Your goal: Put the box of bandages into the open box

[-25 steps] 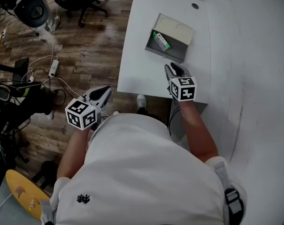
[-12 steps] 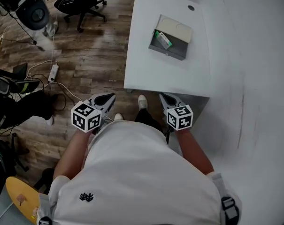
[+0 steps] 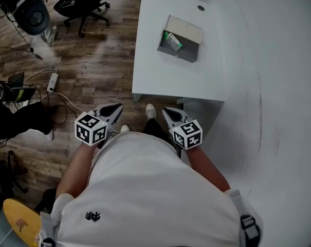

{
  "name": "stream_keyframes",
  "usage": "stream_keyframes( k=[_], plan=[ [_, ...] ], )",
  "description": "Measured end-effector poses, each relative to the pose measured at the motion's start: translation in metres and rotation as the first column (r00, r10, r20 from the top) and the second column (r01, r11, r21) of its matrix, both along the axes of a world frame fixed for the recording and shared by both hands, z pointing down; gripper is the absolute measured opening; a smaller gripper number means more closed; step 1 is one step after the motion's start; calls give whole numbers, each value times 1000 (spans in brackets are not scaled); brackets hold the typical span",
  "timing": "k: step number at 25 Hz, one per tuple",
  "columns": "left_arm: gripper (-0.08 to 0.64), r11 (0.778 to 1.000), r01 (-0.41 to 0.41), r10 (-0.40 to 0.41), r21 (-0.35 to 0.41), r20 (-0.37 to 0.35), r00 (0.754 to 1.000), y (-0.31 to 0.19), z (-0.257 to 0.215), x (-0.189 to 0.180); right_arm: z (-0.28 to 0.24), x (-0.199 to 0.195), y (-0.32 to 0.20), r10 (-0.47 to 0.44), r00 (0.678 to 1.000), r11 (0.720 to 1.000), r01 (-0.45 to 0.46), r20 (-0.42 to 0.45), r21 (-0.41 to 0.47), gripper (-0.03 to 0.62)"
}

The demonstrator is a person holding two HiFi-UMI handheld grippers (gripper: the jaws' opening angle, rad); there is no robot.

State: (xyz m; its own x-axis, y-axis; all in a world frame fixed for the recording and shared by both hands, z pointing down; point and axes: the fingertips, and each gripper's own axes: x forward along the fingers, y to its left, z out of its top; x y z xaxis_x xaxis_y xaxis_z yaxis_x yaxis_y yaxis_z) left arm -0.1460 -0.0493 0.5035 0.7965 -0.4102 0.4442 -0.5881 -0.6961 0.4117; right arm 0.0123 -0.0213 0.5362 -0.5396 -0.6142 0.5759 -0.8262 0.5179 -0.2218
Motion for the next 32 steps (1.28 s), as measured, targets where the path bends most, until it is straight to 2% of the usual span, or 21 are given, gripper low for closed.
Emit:
stream_keyframes(
  k=[17, 32],
  plan=[
    [6, 1000, 15, -15, -14, -13, 1000, 12, 11, -21, -10, -26, 4, -59, 998, 998, 60, -24, 37, 6],
    [6, 999, -6, 6, -46, 7, 1000, 1, 17, -10, -4, -19, -9, -88, 995, 996, 89, -56, 22, 6]
  ],
)
